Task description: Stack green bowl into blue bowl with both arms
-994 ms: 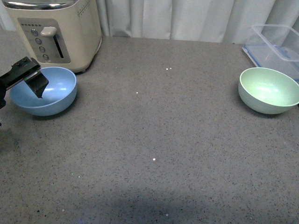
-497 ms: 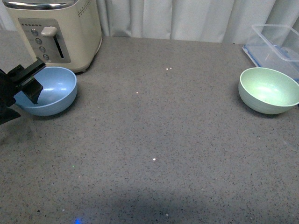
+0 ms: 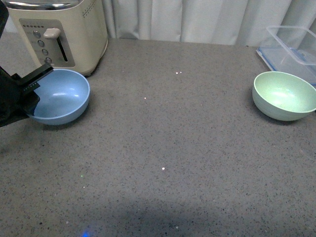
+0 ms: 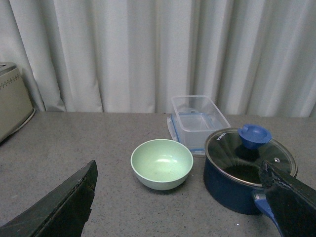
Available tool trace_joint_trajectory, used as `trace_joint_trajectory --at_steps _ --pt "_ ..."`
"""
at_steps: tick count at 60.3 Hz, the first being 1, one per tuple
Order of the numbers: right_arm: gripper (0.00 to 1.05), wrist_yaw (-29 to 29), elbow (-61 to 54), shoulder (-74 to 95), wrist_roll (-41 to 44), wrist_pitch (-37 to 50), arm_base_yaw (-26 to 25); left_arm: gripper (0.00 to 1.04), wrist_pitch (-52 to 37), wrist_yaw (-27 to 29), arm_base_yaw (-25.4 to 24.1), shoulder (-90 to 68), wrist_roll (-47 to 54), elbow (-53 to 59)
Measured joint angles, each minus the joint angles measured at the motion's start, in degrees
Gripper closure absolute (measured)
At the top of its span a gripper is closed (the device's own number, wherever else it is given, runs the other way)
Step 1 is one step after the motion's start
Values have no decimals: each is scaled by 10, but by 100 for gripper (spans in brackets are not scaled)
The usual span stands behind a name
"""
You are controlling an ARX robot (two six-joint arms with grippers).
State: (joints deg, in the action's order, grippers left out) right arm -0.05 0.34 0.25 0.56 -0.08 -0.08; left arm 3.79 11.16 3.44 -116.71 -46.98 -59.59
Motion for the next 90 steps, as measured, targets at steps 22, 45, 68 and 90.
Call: trace_joint_trajectory --at_steps 22,45,68,90 --pt "9 0 0 0 0 0 0 101 76 -68 197 44 -30 -6" --pt "9 0 0 0 0 0 0 101 68 -64 294 42 -69 20" --pt "9 0 0 0 0 0 0 101 59 -72 304 26 -83 24" --pt "9 0 0 0 0 0 0 49 38 -70 283 31 -86 30"
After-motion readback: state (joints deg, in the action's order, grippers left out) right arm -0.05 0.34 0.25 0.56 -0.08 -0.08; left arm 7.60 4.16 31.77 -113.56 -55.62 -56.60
